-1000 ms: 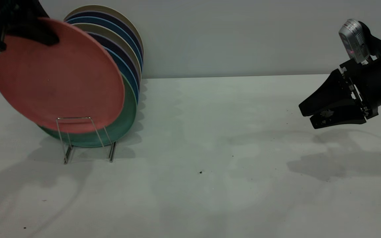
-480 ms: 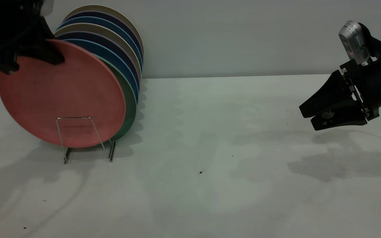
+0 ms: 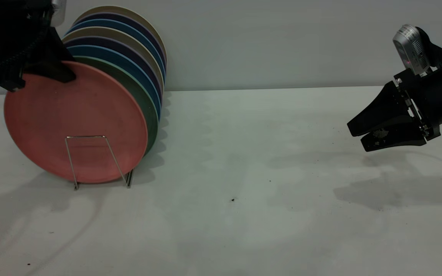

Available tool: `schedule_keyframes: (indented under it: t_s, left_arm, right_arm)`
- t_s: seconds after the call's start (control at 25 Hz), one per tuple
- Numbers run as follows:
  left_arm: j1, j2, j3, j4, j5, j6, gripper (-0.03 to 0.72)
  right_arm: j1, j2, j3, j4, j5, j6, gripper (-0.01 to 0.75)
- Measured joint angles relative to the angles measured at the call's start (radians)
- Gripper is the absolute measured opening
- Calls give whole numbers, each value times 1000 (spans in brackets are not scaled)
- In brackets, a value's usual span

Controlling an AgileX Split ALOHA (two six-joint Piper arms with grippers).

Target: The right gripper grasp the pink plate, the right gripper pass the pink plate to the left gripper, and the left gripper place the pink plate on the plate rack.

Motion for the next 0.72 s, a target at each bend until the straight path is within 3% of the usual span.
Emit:
schedule_keyframes:
  t_s: [0.16, 0.32, 0.48, 0.6, 0.72]
  left_arm:
    - [0, -11, 0, -4, 15, -10, 539]
    - [0, -68, 0, -24, 17, -91, 680]
    - [0, -159, 0, -26, 92, -210, 685]
    - [0, -235, 0, -26, 167, -357, 641]
    - [0, -316, 0, -26, 194, -642, 587]
  right_arm:
    - [0, 0, 0, 0, -1, 2, 527]
    - [0, 0, 0, 0, -13, 5, 527]
    - [0, 0, 0, 0, -20, 7, 527]
    - [0, 0, 0, 0, -23, 7, 527]
    - [0, 0, 0, -7, -24, 36, 527]
